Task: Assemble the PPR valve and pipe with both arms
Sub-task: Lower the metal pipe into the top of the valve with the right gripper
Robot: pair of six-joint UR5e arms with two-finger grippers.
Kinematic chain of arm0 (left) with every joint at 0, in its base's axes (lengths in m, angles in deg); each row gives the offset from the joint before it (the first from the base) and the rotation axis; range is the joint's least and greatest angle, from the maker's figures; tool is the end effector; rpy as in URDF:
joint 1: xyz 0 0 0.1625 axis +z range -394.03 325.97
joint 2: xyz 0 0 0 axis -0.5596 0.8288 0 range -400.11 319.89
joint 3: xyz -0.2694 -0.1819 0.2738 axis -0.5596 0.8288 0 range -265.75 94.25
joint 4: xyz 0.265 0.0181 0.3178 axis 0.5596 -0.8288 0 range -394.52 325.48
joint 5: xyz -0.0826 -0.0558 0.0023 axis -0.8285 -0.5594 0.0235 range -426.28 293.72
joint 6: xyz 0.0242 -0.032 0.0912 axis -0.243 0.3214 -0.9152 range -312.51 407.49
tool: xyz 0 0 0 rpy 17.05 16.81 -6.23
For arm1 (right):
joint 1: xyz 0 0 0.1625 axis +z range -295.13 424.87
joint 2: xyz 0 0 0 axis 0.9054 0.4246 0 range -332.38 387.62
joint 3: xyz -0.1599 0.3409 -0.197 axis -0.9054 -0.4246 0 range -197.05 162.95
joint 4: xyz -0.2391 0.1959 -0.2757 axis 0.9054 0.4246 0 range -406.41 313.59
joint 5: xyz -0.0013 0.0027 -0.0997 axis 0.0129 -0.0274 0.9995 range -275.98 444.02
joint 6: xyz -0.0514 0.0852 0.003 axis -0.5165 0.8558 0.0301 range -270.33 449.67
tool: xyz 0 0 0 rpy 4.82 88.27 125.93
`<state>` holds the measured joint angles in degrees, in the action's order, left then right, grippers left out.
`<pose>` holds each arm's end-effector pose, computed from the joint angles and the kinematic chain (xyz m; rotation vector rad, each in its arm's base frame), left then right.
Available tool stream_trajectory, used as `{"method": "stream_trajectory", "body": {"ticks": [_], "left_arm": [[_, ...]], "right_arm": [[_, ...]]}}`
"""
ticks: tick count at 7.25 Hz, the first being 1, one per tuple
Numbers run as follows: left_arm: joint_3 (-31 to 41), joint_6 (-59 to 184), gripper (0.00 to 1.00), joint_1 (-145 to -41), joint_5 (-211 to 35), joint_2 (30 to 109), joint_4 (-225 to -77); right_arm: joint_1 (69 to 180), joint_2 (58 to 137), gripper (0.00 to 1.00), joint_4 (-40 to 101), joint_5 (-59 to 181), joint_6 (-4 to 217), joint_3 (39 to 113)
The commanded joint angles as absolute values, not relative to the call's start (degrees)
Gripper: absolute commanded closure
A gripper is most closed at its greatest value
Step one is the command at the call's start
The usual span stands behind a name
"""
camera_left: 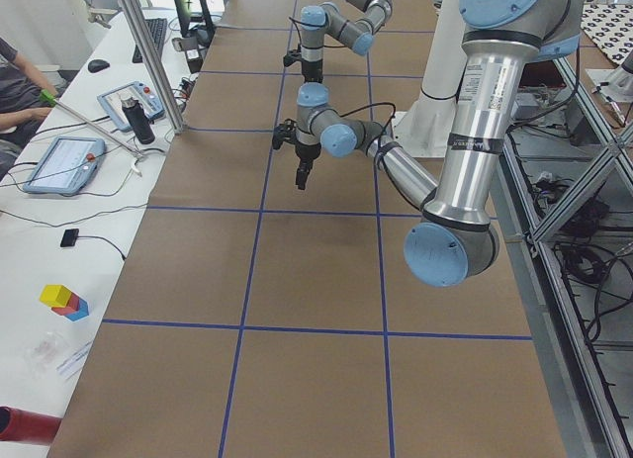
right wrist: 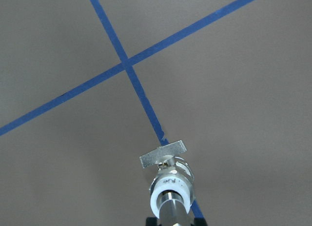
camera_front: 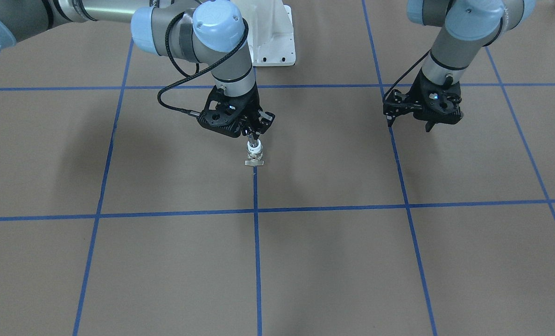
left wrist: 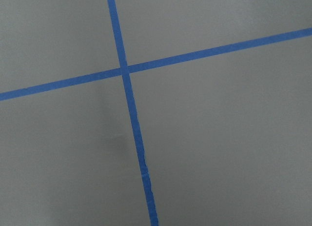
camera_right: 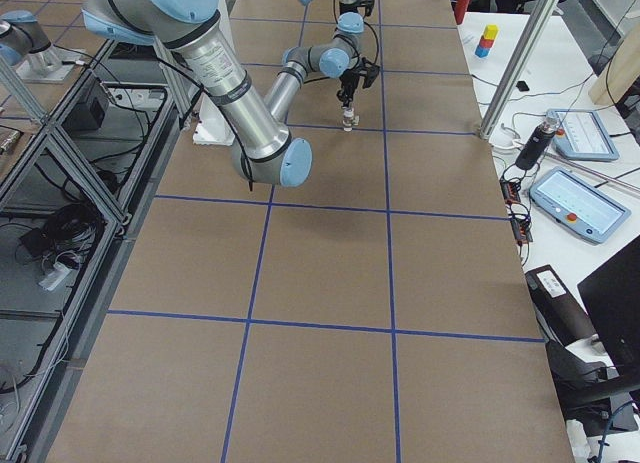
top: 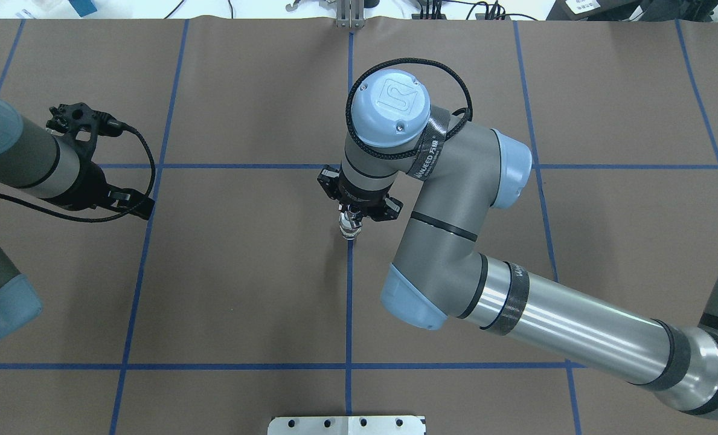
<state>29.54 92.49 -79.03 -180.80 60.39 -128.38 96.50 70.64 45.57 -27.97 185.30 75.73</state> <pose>0.3098 -0.4399 0.3572 0.1914 0.7723 0.1480 -0.5451 -0.4485 0.1412 -0.1679 -0.8906 0.4457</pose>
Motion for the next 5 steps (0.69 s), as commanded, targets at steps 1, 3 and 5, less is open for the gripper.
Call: {"method": "stream_trajectory", "body": {"ticks": [1,3,5], "left_arm": [[29.47,92.49,0.01,-79.03,-180.80,60.35,-128.38],[29.47,92.57,0.01,-79.03,-180.80,60.35,-128.38],[29.47,92.57,0.01,-79.03,-180.80,60.35,-128.38]], "right_arm": [[96.34,70.51,1.00,45.44,-27.96,185.21,75.15],[96.34,70.16,1.00,45.35,-27.96,184.69,74.80],[96.34,70.25,1.00,45.26,-27.96,184.60,74.71]]}}
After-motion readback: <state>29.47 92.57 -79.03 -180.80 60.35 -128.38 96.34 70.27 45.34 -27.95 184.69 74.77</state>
